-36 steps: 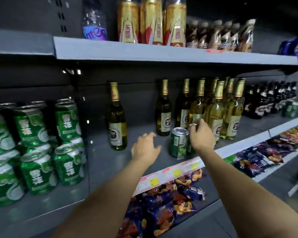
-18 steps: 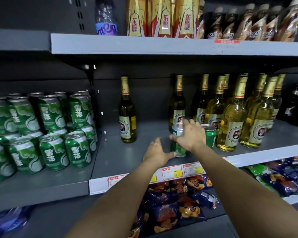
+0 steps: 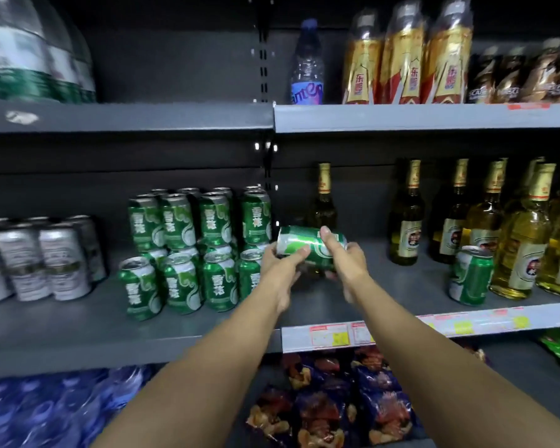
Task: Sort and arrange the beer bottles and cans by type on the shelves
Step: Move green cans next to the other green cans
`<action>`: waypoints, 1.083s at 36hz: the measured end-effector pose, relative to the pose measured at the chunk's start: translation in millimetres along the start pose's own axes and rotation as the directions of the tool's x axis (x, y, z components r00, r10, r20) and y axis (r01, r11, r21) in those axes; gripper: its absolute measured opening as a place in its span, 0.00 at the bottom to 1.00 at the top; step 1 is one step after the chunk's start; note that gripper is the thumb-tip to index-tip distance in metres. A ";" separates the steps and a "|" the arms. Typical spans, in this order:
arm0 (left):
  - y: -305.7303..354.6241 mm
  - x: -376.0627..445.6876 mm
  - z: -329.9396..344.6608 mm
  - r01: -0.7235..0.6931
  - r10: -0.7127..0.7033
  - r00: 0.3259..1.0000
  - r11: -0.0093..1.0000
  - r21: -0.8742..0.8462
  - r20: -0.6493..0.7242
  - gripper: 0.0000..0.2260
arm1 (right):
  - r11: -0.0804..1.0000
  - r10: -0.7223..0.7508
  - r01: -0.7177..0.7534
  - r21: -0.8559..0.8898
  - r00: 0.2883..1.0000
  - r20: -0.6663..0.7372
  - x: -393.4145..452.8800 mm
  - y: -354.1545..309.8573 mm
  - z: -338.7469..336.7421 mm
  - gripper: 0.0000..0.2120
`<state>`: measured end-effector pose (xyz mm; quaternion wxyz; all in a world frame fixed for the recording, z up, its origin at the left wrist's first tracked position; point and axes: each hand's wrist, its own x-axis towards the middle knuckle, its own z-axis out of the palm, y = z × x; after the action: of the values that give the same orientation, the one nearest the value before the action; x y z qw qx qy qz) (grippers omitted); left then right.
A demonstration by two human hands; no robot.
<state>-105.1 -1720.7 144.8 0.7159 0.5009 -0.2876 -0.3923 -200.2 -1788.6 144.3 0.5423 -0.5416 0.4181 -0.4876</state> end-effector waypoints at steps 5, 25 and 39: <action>32.0 -1.0 -47.2 -0.103 0.104 0.992 0.995 0.011 -0.066 0.26 | 0.991 0.009 0.020 -0.131 0.976 0.218 -31.5 7.3 40.4 0.29; 94.1 -6.9 -164.7 -0.032 0.031 0.999 0.972 0.233 0.006 0.21 | 0.992 -0.088 0.119 -0.036 0.876 0.475 -53.4 -3.7 166.5 0.33; 127.3 17.8 -231.7 -0.275 0.308 0.942 0.936 0.219 -0.134 0.17 | 0.938 -0.279 0.335 -0.092 0.884 0.375 -64.3 -22.7 239.8 0.18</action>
<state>125.6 -1597.7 188.1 0.7343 0.5521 -0.3358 -0.2081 22.3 -1681.0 177.3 0.4810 -0.7206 0.2582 -0.4275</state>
